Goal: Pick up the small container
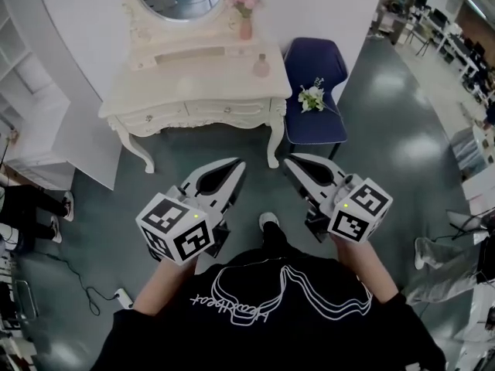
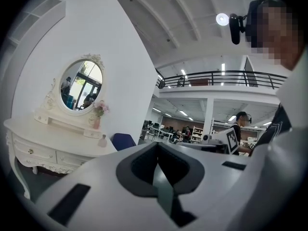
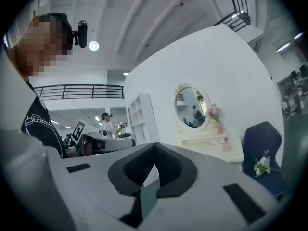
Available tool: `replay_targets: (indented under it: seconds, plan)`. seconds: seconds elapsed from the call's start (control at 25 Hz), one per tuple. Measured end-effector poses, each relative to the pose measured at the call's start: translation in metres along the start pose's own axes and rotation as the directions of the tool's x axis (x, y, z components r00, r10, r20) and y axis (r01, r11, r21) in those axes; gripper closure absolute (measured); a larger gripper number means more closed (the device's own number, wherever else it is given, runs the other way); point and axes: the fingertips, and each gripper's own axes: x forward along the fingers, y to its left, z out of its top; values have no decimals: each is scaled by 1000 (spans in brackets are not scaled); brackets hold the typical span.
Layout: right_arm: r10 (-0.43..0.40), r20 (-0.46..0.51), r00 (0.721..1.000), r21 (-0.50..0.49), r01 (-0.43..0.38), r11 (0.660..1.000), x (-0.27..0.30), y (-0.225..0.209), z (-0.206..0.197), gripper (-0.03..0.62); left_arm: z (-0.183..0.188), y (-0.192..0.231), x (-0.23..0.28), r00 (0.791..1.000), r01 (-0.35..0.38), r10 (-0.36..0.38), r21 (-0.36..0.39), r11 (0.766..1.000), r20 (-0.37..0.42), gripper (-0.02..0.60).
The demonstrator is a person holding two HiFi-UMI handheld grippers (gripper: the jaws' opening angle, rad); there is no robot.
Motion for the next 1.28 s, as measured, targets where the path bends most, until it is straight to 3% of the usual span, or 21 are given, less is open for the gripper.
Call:
replay_targets:
  seconds: [0.2, 0.52, 1.04, 1.28]
  plan:
    - [-3, 1, 1000, -31, 3, 1000, 10, -18, -3, 588, -2, 13, 13, 1000, -3, 3, 13, 1000, 2, 575]
    - [4, -23, 1000, -25, -5, 1000, 55, -82, -2, 588, 0, 71, 62, 999, -30, 30, -13, 999, -20, 575]
    - [46, -69, 997, 48, -43, 998, 146, -264, 25, 588, 25, 194, 228, 996, -60, 54, -71, 996, -77, 575]
    - [53, -61, 997, 60, -49, 997, 172, -325, 44, 588, 35, 225, 283, 992, -64, 56, -68, 996, -109, 575]
